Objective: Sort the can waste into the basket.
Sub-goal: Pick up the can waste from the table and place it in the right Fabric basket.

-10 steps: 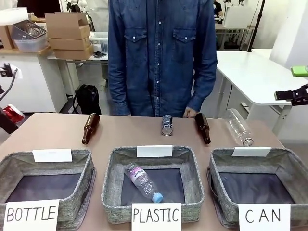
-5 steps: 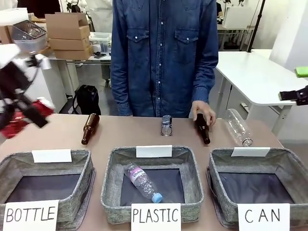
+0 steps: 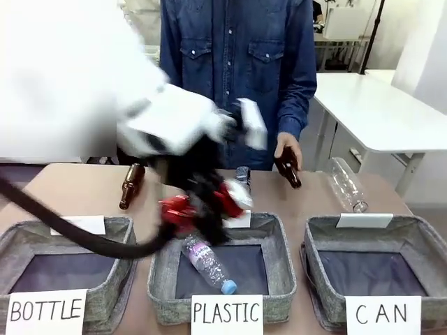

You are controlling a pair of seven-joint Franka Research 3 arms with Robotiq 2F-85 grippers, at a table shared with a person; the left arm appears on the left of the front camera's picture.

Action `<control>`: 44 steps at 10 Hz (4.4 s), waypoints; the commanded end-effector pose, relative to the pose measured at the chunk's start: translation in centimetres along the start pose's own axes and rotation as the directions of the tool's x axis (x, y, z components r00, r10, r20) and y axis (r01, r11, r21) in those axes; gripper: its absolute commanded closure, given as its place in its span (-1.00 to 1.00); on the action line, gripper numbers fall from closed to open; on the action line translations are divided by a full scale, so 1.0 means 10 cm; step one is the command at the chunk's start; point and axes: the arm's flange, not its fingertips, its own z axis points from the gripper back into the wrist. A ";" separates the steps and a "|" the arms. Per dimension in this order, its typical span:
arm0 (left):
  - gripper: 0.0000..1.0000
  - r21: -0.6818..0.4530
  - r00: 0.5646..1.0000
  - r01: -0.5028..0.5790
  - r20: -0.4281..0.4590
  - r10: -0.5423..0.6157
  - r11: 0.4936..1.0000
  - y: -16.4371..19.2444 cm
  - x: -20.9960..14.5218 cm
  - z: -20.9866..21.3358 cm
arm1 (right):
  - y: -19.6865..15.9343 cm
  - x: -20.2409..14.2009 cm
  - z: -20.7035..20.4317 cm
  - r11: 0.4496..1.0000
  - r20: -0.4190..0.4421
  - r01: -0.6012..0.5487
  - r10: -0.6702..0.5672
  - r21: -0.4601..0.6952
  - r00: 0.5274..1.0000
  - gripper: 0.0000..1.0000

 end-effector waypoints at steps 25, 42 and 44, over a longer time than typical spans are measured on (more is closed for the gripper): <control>-1.00 -0.001 0.953 0.217 -0.215 -0.212 0.976 0.69 2.60 -2.62 | -0.16 -0.24 0.34 1.000 0.079 0.009 -0.009 0.005 0.997 -1.00; -1.00 0.011 0.888 0.134 -0.446 -0.115 0.991 1.34 1.06 -0.67 | -0.14 -0.17 0.07 1.000 -0.024 -0.007 0.008 0.023 1.000 -1.00; -1.00 0.068 0.868 0.021 -0.496 0.015 0.997 1.34 0.30 0.15 | 0.11 -0.01 -0.46 0.997 -0.097 -0.031 0.038 0.076 0.995 -1.00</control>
